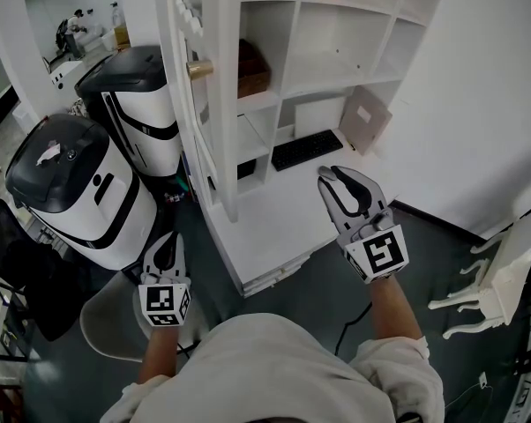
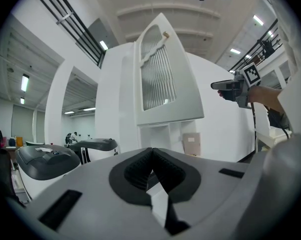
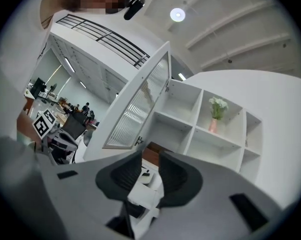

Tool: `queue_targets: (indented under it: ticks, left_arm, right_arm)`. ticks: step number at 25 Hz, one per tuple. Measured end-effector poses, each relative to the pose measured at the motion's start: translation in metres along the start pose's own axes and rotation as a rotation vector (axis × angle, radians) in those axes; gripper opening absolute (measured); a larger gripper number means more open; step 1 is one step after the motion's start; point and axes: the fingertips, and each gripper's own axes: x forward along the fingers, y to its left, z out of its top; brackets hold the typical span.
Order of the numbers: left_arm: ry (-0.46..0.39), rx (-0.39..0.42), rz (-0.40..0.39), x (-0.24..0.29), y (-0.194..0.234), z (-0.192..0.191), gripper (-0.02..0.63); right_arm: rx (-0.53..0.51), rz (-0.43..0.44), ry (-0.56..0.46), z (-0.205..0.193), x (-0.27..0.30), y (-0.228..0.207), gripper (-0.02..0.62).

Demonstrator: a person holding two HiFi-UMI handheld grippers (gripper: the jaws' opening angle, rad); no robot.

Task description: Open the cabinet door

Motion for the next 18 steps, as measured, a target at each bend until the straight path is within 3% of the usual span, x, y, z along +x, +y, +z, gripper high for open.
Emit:
queue_targets:
  ticks: [18]
  left_arm:
    - [0.008,0.007,0.010,0.002,0.002,-0.003,0.000]
  right_arm:
    - [0.136,-0.011,0.076,-0.064,-0.004,0.023,0.053]
